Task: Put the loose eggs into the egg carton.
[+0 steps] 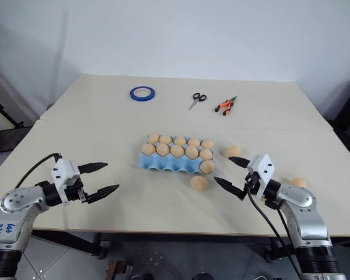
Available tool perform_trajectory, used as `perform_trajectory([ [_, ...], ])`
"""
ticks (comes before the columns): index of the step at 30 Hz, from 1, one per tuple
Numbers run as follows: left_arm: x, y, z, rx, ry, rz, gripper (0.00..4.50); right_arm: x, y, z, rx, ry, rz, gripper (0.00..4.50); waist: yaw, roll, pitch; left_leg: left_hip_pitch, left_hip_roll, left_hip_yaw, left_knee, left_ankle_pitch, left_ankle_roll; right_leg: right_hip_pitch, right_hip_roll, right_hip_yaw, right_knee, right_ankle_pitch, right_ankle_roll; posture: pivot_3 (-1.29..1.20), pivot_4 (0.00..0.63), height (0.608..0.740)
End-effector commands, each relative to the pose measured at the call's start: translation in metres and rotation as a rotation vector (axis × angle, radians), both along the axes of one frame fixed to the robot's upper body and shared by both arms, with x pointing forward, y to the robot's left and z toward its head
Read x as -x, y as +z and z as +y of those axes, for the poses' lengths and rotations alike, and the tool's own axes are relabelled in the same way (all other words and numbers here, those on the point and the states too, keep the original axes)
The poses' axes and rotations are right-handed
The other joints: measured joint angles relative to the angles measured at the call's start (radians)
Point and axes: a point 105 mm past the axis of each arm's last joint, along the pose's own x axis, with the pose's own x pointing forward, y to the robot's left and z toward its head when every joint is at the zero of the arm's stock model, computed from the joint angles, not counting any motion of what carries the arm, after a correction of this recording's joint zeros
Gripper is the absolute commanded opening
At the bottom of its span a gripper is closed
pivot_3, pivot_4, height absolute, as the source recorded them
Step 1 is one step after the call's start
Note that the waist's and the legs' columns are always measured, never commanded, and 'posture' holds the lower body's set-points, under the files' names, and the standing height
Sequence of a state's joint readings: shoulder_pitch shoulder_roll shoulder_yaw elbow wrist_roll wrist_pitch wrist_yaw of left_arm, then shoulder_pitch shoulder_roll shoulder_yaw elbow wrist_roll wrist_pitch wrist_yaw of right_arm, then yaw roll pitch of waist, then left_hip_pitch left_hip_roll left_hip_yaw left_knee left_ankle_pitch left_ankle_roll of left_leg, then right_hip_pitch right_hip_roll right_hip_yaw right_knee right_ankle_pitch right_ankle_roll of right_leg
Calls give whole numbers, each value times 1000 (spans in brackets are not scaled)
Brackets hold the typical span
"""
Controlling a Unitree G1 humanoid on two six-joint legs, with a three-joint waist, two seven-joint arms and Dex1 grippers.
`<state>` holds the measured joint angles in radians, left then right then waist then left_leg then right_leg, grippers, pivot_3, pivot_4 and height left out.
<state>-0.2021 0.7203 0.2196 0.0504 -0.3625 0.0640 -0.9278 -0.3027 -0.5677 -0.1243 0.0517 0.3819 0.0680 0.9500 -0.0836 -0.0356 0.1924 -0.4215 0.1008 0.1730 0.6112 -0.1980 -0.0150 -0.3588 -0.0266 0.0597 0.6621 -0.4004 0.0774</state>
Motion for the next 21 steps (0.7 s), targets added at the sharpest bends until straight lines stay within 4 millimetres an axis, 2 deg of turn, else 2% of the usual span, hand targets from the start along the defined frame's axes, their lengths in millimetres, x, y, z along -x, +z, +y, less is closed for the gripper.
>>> perform_trajectory([
  [1,1,11,2,-13,22,-53,4457,-1,11,3,-13,3,-44,4500,0,0,0,0,0,0,0,0,0,0,0,0,0,0,0,0,150,740],
  [6,6,11,-15,30,-61,-23,4457,4,18,-6,-39,-43,-54,4500,1,0,0,0,0,0,0,0,0,0,0,0,0,0,0,0,150,740],
  [12,6,10,-64,29,-265,-30,4457,26,27,-62,-79,-323,-113,4500,31,0,0,-1,-1,-2,1,0,0,1,0,0,-1,-1,1,0,150,740],
  [18,5,6,-104,38,-433,-15,4457,63,10,-113,-82,-593,-99,4500,32,1,0,0,-1,-1,2,0,1,3,0,0,-1,0,1,0,150,740],
  [21,5,-1,-119,32,-509,2,4457,83,-6,-125,-91,-677,-62,4500,28,2,-1,1,-1,-1,2,0,0,3,1,0,-1,0,1,0,150,740],
])
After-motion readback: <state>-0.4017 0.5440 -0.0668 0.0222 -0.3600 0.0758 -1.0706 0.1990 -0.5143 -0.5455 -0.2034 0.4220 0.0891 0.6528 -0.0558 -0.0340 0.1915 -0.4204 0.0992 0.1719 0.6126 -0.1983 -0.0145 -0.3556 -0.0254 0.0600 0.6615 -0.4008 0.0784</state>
